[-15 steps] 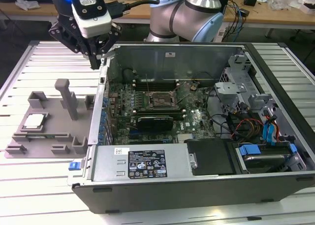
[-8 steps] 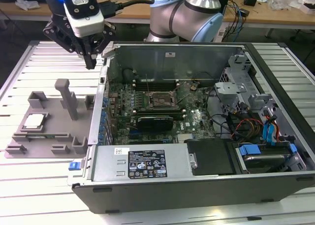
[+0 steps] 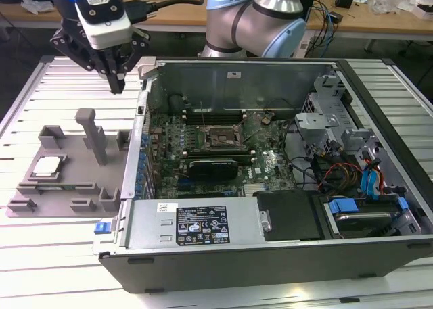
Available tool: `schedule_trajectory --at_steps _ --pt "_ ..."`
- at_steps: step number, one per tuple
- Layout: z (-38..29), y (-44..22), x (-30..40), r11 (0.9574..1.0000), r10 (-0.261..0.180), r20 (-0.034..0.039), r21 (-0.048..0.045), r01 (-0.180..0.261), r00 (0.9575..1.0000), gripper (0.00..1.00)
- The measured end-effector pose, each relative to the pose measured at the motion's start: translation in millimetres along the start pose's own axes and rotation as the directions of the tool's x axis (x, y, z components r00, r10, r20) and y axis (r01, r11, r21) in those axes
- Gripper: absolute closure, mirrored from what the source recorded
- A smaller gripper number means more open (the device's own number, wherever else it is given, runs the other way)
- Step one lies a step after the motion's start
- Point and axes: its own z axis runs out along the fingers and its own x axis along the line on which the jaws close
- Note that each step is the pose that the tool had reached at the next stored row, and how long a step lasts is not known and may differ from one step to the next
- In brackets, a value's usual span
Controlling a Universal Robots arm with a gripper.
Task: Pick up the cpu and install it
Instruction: 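Reach for the cpu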
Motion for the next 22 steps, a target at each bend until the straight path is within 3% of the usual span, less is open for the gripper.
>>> schedule_trajectory --at_steps 22 --pt "1.4 12.4 24.4 1.0 0.0 0.0 0.0 0.0 1.0 0.89"
